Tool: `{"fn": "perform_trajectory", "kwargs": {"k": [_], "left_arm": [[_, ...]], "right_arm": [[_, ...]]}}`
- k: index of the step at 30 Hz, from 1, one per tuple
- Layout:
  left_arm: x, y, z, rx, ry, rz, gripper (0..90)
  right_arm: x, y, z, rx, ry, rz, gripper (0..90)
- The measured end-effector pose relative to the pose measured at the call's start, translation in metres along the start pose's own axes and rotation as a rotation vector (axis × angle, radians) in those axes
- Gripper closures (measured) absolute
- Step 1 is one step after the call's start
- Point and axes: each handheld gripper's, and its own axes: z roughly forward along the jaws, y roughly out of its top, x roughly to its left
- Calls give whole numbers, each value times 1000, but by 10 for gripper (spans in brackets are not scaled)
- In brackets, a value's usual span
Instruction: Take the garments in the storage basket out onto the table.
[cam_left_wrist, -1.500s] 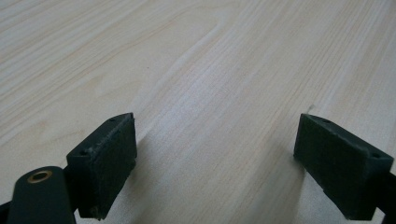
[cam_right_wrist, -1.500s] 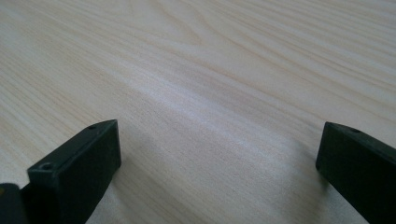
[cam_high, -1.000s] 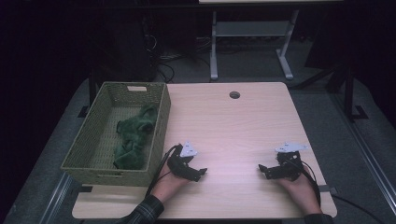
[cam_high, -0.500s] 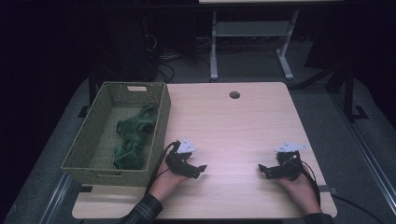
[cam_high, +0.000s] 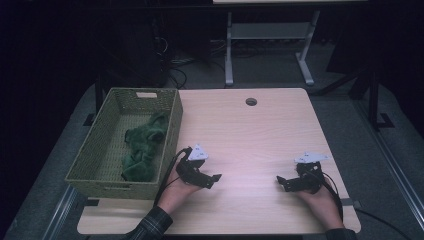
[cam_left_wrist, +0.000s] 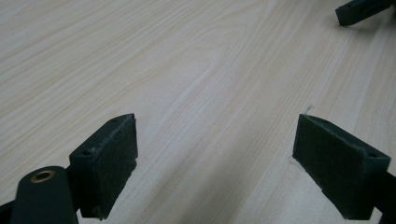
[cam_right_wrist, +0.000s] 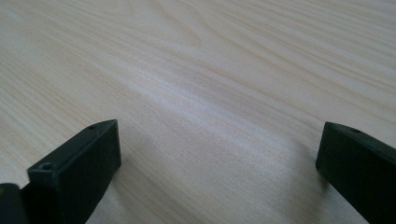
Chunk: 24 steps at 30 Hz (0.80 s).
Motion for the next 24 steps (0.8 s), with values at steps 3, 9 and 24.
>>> {"fn": "perform_trajectory", "kwargs": {"k": [3, 9, 24], "left_arm": [[0, 2, -2, 0, 1, 4, 134], [-1, 6, -6, 0, -3, 12, 136], [-3, 17, -16, 3, -12, 31, 137]], "right_arm": [[0, 0, 0, 2, 1, 4, 0], [0, 0, 0, 2, 1, 4, 0], [0, 0, 0, 2, 1, 5, 0]]}}
